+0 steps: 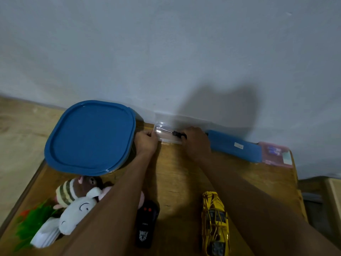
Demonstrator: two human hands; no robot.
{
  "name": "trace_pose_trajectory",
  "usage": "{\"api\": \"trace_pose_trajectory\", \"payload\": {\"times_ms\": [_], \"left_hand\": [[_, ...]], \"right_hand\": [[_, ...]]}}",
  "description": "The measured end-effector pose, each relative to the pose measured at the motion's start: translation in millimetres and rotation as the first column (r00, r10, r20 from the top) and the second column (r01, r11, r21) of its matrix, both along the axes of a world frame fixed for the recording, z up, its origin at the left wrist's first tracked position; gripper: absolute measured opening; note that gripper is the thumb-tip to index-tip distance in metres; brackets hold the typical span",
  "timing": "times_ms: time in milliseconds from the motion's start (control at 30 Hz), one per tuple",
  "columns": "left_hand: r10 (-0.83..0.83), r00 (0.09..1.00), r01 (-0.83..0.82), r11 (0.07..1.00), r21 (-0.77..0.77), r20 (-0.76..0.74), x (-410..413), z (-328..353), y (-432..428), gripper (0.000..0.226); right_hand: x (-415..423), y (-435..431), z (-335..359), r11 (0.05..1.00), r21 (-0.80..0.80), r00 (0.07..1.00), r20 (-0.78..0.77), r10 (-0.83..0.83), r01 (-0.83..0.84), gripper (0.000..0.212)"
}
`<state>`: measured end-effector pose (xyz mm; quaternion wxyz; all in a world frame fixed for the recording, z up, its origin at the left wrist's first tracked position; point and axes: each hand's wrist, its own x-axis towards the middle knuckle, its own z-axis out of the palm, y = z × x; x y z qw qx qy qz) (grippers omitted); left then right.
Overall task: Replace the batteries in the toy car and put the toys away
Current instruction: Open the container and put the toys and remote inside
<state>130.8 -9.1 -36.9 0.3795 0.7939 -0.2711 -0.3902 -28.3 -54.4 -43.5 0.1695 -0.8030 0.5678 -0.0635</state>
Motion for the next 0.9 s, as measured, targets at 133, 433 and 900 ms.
{"api": "trace_pose_trajectory", "payload": {"times_ms": [133, 433, 900], "left_hand": [[0.018, 0.999, -0.018, 1.0, 0.001, -0.029, -1, 2, 0, 0.026], [0.036, 0.999, -0.036, 0.999, 0.004, -0.033, -2, 4, 1, 0.028], [-0.118, 0.992, 0.115, 0.991, -0.071, -0.041, 0, 6, 11, 0.03]], "right_hand": [[-6, 14, 19, 0.955, -0.295, 0.992, 0.127, 0.025, 0.014, 0.019], [-10, 11, 20, 0.959, -0.282, 0.999, -0.045, -0.001, -0.012, 0.045], [-13, 23, -6, 0.991, -0.098, 0.996, -0.039, 0.085, -0.088, 0.032]]}}
